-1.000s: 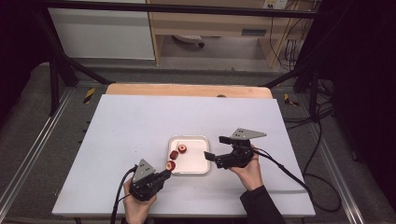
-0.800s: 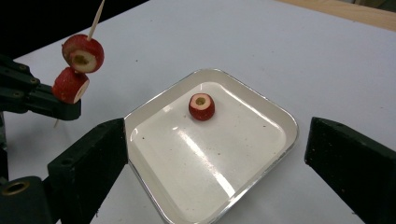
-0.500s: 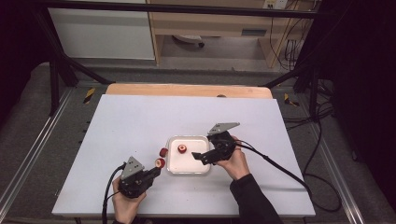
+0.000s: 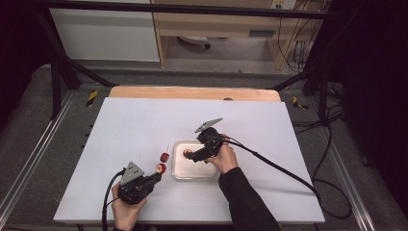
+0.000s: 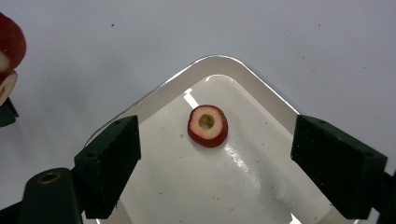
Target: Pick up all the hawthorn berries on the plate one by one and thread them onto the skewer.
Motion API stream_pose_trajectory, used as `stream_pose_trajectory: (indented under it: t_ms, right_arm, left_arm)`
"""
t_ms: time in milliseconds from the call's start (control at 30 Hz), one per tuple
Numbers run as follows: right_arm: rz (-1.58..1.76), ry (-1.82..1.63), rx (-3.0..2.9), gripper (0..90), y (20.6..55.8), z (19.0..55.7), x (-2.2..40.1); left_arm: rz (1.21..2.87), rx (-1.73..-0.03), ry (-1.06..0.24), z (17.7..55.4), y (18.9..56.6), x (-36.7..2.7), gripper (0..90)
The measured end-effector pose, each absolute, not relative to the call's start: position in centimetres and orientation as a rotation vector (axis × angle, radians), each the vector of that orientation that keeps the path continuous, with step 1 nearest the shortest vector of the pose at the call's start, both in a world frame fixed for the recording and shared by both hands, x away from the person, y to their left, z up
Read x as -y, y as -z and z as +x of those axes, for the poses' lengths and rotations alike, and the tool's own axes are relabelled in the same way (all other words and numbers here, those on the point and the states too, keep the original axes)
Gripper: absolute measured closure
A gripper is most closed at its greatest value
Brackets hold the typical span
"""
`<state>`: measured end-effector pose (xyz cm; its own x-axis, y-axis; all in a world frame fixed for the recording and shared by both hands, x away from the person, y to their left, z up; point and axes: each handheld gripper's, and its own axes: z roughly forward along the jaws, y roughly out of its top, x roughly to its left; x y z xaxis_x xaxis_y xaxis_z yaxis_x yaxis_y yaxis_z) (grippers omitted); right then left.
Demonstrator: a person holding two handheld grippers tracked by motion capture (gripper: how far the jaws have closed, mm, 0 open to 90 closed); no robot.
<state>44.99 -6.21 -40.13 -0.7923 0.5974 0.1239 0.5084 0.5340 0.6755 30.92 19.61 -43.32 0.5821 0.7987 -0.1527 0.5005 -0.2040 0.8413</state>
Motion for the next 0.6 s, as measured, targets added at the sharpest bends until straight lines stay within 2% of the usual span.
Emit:
stream_pose_trajectory:
  t_ms: [367,600]
  right_arm:
    - [0.953,-1.022,-2.680,23.0,41.1,46.2,4.9]
    - [0.993,-0.994,-2.704,31.0,41.7,46.8,4.5]
  left_arm:
    - [1.871,-1.056,-0.390,31.1,43.3,-19.8,87.8]
    - [1.868,-1.059,-0.389,31.1,43.3,-19.9,87.8]
